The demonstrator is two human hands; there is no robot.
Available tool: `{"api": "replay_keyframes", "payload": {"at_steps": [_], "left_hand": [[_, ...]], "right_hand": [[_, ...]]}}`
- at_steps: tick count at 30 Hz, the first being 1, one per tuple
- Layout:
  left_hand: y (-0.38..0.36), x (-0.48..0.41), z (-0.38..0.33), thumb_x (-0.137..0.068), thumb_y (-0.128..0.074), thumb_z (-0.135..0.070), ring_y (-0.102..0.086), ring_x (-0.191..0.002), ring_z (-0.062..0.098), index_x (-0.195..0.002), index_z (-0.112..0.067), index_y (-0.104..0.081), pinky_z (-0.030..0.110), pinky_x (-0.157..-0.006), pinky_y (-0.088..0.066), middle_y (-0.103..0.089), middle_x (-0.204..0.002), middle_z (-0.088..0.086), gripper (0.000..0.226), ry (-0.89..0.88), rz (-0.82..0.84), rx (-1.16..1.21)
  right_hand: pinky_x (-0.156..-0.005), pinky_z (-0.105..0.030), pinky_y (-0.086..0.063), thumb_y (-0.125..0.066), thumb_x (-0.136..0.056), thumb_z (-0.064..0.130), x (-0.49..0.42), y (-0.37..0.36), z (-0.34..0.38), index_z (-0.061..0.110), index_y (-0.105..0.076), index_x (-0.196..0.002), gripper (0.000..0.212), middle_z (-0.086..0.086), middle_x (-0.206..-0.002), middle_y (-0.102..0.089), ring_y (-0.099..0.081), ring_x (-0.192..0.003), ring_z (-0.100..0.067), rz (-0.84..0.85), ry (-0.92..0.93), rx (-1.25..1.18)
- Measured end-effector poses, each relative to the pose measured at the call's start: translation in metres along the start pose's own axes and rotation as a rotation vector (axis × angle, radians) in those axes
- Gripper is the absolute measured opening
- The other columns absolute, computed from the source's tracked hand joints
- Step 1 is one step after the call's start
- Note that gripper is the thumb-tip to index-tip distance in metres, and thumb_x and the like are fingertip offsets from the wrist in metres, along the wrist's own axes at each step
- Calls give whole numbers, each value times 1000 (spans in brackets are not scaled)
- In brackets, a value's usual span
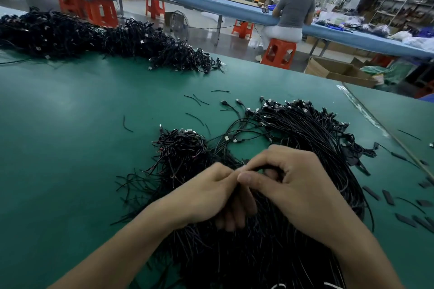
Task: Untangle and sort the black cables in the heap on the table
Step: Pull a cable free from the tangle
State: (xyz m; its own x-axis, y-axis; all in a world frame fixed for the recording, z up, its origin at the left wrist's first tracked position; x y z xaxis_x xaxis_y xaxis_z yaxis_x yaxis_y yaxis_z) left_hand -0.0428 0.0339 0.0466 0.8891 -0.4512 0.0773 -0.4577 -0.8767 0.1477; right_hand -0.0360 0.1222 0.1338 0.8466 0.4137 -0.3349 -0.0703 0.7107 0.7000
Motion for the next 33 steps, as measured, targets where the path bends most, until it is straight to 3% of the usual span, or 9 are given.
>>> {"api": "replay_keyframes", "payload": {"at_steps": [6, 9, 12, 17, 19, 21, 26, 31, 33], "left_hand": [[-3, 6, -7, -99, -43, -49, -25, -29, 3, -51, -16, -47, 15, -30, -18, -31, -36, -7, 59, 60, 164, 678], [3, 7, -26, -98, -46, -41, -32, -32, 1, -57, -16, -54, 14, -31, -25, -38, -41, -9, 49, -25, 238, 930], [27, -2, -24, -95, -47, -40, -55, -45, 5, -68, -12, -74, 15, -41, -46, -60, -57, -2, 47, -103, -24, 1065], [57, -1, -18, -96, -41, -38, -73, -99, 20, -112, -6, -70, 26, -81, -58, -75, -105, 12, 46, -317, -414, 434], [57, 4, -22, -96, -39, -40, -73, -94, 12, -113, -12, -69, 28, -81, -59, -76, -99, 3, 44, -329, -492, 44], [41, 0, -20, -96, -38, -44, -71, -75, 11, -92, -12, -74, 35, -70, -60, -74, -80, 4, 49, -257, -347, -117], [13, 0, 1, -96, -33, -59, -40, -33, 10, -51, -18, -64, 16, -38, -34, -51, -41, -1, 68, 17, -27, 59], [6, 3, -4, -99, -42, -53, -29, -34, 8, -53, -18, -50, 16, -36, -28, -37, -40, -5, 58, -32, 153, 285], [1, 5, -5, -101, -43, -48, -32, -33, 5, -54, -20, -48, 15, -35, -30, -42, -41, -5, 55, -28, 235, 396]], "right_hand": [[-55, -9, -37, -58, -88, 46, -3, -7, -22, 37, -71, -81, 17, 19, -65, -64, -55, -57, 1, -97, -102, -131], [-43, -16, -29, -54, -92, 45, 1, -28, -33, 39, -69, -76, 23, 2, -58, -57, -39, -44, -2, -10, -189, -152], [-41, -29, -33, -53, -99, 39, 8, -55, -28, 30, -69, -82, 25, -1, -57, -54, -36, -44, -15, 176, -180, -88], [-55, -42, -47, -38, -95, 51, 19, -67, -17, 27, -56, -84, 31, 2, -71, -59, -52, -54, -13, 351, -141, 58], [-59, -38, -49, -36, -90, 55, 18, -61, -8, 26, -53, -79, 35, 8, -75, -57, -54, -63, -12, 334, -90, 95], [-63, -25, -47, -48, -90, 51, 11, -44, -2, 26, -60, -80, 29, 13, -79, -58, -57, -72, -9, 218, -35, 65], [-67, -11, -43, -74, -84, 29, 1, -8, -9, 30, -71, -76, 9, 14, -75, -66, -63, -75, -7, -64, -20, -87], [-69, -39, -52, -65, -91, 26, 0, -21, -23, 26, -70, -85, 8, 0, -78, -68, -62, -74, -27, -24, -92, -374], [-74, -36, -52, -63, -90, 27, 1, -25, -21, 22, -69, -88, 8, -4, -84, -70, -63, -81, -29, -9, -80, -457]]}}
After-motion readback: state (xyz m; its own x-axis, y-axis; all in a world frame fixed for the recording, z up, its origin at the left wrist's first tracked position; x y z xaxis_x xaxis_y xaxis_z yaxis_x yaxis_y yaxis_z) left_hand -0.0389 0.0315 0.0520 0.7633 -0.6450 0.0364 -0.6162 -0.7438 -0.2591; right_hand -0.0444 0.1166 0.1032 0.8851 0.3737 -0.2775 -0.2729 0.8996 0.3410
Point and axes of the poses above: each hand's wrist, its own x-axis away from the middle knuckle, its own y-axis out of the back of the hand, z = x × y, the point moved 10 cm from there along -x, towards the middle knuckle
